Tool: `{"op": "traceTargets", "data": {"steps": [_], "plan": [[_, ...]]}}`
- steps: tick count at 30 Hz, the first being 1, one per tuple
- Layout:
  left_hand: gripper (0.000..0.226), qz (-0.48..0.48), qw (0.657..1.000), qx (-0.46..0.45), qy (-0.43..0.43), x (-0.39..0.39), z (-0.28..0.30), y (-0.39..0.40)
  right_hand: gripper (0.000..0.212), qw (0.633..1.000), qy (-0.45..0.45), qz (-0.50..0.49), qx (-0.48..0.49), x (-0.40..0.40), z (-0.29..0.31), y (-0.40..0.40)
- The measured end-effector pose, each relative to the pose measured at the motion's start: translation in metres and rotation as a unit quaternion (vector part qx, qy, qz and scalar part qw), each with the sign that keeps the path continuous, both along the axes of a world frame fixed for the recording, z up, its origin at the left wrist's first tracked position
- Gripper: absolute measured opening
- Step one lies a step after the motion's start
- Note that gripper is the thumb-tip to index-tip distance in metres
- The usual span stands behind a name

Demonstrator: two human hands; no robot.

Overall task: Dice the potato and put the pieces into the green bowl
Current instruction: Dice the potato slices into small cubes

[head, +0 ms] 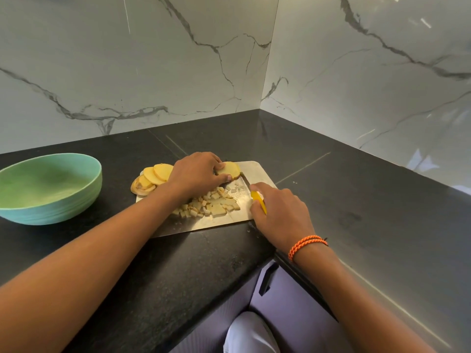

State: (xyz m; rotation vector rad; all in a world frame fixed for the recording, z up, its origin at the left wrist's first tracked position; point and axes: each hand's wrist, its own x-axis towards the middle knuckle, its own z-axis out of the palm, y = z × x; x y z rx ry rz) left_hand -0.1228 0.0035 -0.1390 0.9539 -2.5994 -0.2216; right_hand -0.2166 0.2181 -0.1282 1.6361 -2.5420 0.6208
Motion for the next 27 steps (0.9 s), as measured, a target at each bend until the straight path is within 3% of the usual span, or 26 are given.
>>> {"op": "traceTargets", "data": {"steps": [5,18,27], "plan": [[0.058,0.004,1.0,0.008,0.013,0.001,0.001,-0.004,0.046,0.998,-0.021,-0.02,-0.051,-0.002,0.004,-0.018],[0.056,0.0,1.0,0.002,0.029,0.0,-0.001,-0.008,0.043,1.0,0.018,-0.015,-0.011,-0.009,0.0,-0.054],[0.056,0.01,1.0,-0.003,0.026,0.0,-0.001,-0.003,0.041,1.0,-0.014,-0.012,0.002,-0.005,0.002,-0.046]]}}
